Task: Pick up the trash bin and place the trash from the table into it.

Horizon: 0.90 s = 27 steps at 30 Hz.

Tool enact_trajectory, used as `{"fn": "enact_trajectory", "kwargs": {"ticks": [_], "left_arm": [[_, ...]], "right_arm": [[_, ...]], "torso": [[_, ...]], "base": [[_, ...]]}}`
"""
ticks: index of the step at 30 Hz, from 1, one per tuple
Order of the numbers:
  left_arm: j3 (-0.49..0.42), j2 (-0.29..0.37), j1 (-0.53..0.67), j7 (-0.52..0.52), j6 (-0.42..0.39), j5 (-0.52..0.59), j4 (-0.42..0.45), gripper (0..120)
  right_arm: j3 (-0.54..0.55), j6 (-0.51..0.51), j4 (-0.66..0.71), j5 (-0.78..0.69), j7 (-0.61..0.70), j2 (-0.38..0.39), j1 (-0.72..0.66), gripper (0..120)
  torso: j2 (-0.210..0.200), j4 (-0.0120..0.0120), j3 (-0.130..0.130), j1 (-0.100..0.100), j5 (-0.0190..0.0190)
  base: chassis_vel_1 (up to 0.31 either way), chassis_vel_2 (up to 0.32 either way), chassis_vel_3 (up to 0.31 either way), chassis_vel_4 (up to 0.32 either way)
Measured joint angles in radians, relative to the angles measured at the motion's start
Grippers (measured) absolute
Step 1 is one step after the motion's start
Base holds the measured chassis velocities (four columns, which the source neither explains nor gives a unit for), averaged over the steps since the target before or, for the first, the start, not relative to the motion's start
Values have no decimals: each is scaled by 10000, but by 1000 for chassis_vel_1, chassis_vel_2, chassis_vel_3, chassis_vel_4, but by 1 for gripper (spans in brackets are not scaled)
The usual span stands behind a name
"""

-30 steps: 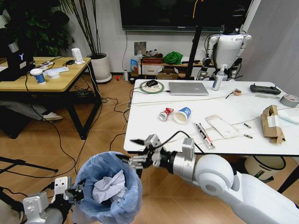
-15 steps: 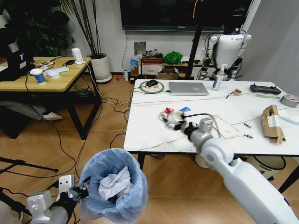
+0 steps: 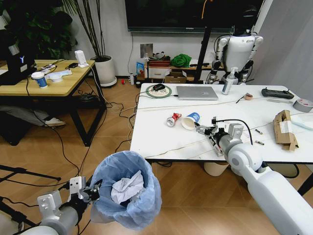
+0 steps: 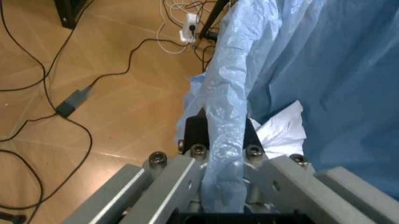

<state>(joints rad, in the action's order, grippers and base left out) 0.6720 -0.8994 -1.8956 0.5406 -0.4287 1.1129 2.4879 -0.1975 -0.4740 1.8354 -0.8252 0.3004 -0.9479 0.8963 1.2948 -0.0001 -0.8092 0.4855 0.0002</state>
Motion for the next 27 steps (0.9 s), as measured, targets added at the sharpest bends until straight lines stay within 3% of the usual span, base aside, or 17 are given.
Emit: {"fn": "enact_trajectory", "kwargs": {"ticks": [5, 11, 21, 25, 27], "left_arm": [[25, -100, -102, -30, 6, -206, 111, 0], [68, -255, -162, -32, 16, -242, 118, 0], [83, -400, -191, -33, 23, -310, 120, 0], [48, -477, -184, -37, 24, -368, 126, 0], [46, -482, -185, -41, 25, -380, 127, 0]], "right_arm": [[542, 50, -745, 456, -150, -231, -624, 100], [1287, 407, -2628, 1297, -449, -742, -1748, 100], [1685, 768, -3880, 1485, -805, -1174, -2461, 99], [1779, 850, -4047, 1488, -852, -1224, -2572, 79], [1800, 854, -4049, 1489, -852, -1212, -2572, 75]], "torso": [[0, 3, 0, 0, -1], [0, 2, 0, 1, -3], [1, 2, -1, 1, -2], [2, 3, 0, 1, -3], [2, 2, 0, 1, -3]], "base": [[0, 0, 0, 0], [0, 0, 0, 0], [0, 0, 0, 0], [0, 0, 0, 0], [0, 0, 0, 0]]}}
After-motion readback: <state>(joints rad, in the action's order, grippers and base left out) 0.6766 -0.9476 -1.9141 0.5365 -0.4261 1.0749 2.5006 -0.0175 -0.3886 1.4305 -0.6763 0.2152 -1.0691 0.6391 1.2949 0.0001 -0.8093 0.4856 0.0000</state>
